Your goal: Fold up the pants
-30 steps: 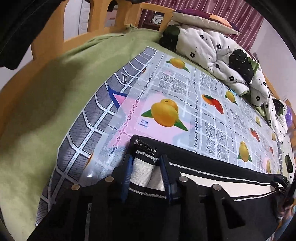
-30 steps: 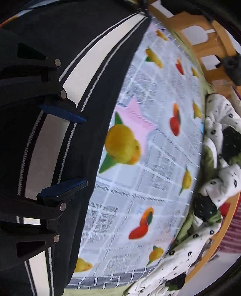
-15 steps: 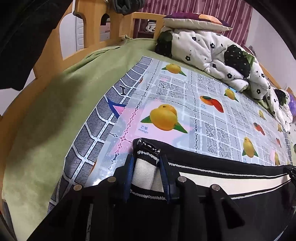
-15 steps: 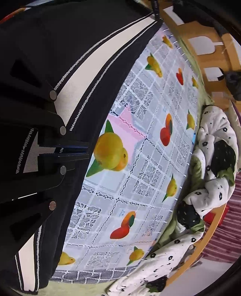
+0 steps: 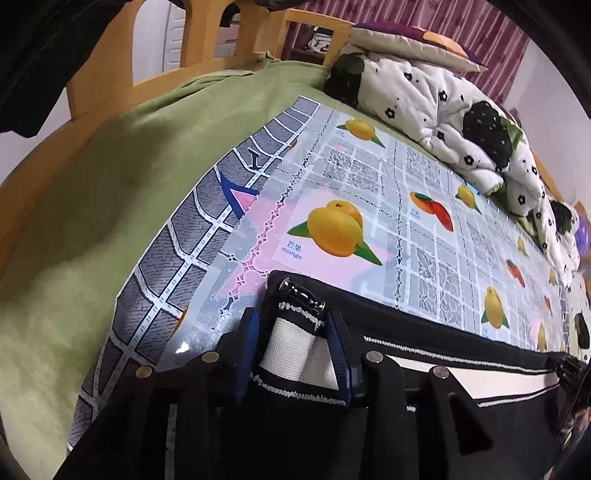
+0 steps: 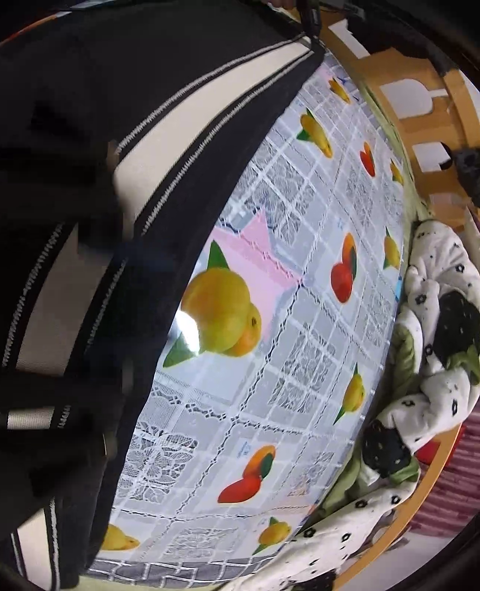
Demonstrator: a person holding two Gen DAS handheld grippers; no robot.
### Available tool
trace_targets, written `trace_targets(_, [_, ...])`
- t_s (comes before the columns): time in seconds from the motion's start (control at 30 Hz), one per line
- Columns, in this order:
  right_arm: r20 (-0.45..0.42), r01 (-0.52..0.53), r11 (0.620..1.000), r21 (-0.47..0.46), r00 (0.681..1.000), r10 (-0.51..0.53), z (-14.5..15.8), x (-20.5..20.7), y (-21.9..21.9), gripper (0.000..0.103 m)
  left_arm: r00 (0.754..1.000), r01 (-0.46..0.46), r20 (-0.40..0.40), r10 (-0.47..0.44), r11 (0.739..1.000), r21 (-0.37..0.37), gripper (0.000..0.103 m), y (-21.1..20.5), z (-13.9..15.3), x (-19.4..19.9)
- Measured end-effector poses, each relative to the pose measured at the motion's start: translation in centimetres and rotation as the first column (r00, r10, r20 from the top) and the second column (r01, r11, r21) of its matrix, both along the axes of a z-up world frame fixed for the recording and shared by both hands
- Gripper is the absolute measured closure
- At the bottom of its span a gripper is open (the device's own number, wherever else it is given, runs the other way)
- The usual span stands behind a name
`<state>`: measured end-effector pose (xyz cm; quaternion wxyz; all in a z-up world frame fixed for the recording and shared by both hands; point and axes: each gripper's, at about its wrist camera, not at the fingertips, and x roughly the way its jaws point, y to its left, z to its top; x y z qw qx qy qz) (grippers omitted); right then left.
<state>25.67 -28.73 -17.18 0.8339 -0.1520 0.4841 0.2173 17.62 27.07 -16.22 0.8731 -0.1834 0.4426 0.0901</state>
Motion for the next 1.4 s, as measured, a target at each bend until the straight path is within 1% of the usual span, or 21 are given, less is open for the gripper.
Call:
trace_targets(0.03, [0.011, -0.009, 1.0, -0.027, 1.0, 0.009, 0.1, -0.3, 0.4, 0.098, 1.0, 0.001, 0.003, -0.001, 1.0, 0.007, 0.069, -0.1, 0.1, 0.0])
trace_targets(0.07, [0.022, -0.02, 0.999, -0.047, 1.0, 0.021, 0.1, -0.6, 0.7, 0.099, 1.0, 0.005, 0.011, -0.005, 1.0, 0.025, 0.074, -0.3, 0.4, -0.2])
trace_targets(0.13, [0.033, -0.028, 0.998, -0.049, 0.999, 0.03, 0.5, -1.0, 0.7, 0.1, 0.999, 0.017, 0.034, -0.018, 0.999, 0.046, 0.078, -0.6, 0.8, -0.4])
trace_targets(0.23, [0.065, -0.002, 0.999, 0.037, 0.998, 0.0, 2.4, -1.3, -0.4, 0.1, 0.998, 0.026, 0.053, -0.031, 0.995, 0.092, 0.08, -1.2, 1.4, -0.6])
trace_targets(0.37, [0.129, 0.03, 0.994, 0.1, 0.991, -0.043, 4.0, -1.1, -0.5, 0.1, 0.993, -0.004, 0.12, -0.001, 0.999, 0.048, 0.083, -0.5, 2.4, -1.1])
trace_targets(0.47, [0.11, 0.037, 0.997, 0.075, 0.993, -0.045, 2.6, -0.1, 0.1, 0.1, 0.997, -0.018, 0.081, 0.014, 0.999, 0.05, 0.082, -0.5, 1.4, -0.1])
trace_targets(0.53, [0.08, 0.076, 0.994, 0.078, 0.993, -0.083, 0.5, 0.6, 0.0, 0.1, 0.998, -0.032, 0.049, 0.03, 0.998, 0.051, 0.082, -0.8, 0.4, 0.6])
trace_targets(0.57, [0.078, 0.09, 0.993, 0.073, 0.992, -0.096, -0.2, 0.8, 0.0, 0.099, 0.999, -0.041, 0.033, 0.039, 0.997, 0.062, 0.082, -0.9, 0.0, 1.0])
trace_targets(0.63, [0.109, 0.118, 0.991, 0.058, 0.986, -0.124, -0.2, 0.8, 0.3, 0.097, 0.998, -0.059, 0.022, 0.057, 0.995, 0.082, 0.081, -1.3, -0.2, 1.3])
trace_targets(0.7, [0.108, 0.14, 0.988, 0.064, 0.983, -0.146, 0.6, 1.0, 0.0, 0.095, 0.997, -0.079, 0.005, 0.079, 0.991, 0.111, 0.077, -1.7, 0.2, 1.2])
trace_targets(0.73, [0.114, 0.145, 0.987, 0.076, 0.982, -0.153, 1.6, 0.9, -0.6, 0.095, 0.997, -0.082, -0.006, 0.083, 0.988, 0.131, 0.071, -2.0, 0.6, 1.2])
trace_targets(0.77, [0.126, 0.149, 0.986, 0.078, 0.979, -0.158, 2.4, 0.8, -1.3, 0.09, 0.996, -0.081, -0.012, 0.085, 0.982, 0.172, 0.059, -2.6, 1.2, 1.1])
trace_targets(0.83, [0.166, 0.189, 0.979, 0.079, 0.966, -0.2, 4.1, 0.3, -3.4, 0.073, 0.997, -0.07, 0.033, 0.064, 0.973, 0.218, 0.044, -3.4, 2.1, 0.3])
trace_targets(0.87, [0.181, 0.217, 0.972, 0.092, 0.956, -0.23, 4.9, -0.1, -4.8, 0.062, 0.996, -0.06, 0.071, 0.044, 0.968, 0.242, 0.04, -4.0, 2.6, -0.1])
trace_targets(0.9, [0.186, 0.239, 0.966, 0.1, 0.949, -0.254, 5.4, -0.4, -5.9, 0.06, 0.995, -0.044, 0.096, 0.018, 0.961, 0.271, 0.04, -4.8, 3.0, -0.4])
trace_targets(0.97, [0.151, 0.284, 0.957, 0.055, 0.945, -0.289, 5.0, -0.5, -7.8, 0.061, 0.995, -0.012, 0.102, -0.019, 0.955, 0.296, 0.039, -5.8, 3.1, -0.2])
trace_targets(1.03, [0.118, 0.293, 0.956, 0.006, 0.949, -0.291, 3.6, -0.6, -9.0, 0.062, 0.996, 0.036, 0.072, -0.057, 0.962, 0.271, 0.039, -6.5, 2.4, 0.7])
trace_targets(1.13, [0.077, 0.327, 0.945, -0.025, 0.943, -0.324, 0.5, 0.6, -9.8, 0.063, 0.998, 0.065, -0.014, -0.064, 0.975, 0.21, 0.039, -6.6, 0.0, 2.4])
trace_targets(1.17, [0.077, 0.335, 0.942, -0.007, 0.94, -0.334, 0.0, 0.8, -10.0, 0.063, 0.998, 0.065, -0.034, -0.059, 0.978, 0.198, 0.039, -6.6, -0.8, 2.8])
trace_targets(1.23, [0.085, 0.346, 0.938, 0.018, 0.934, -0.346, 0.1, 1.2, -10.2, 0.063, 0.998, 0.062, -0.021, -0.059, 0.979, 0.193, 0.039, -6.7, -1.1, 3.1])
trace_targets(1.4, [0.104, 0.372, 0.928, 0.017, 0.923, -0.371, 0.0, 1.9, -9.7, 0.063, 0.998, 0.064, -0.012, -0.063, 0.977, 0.204, 0.035, -7.3, -1.0, 3.0])
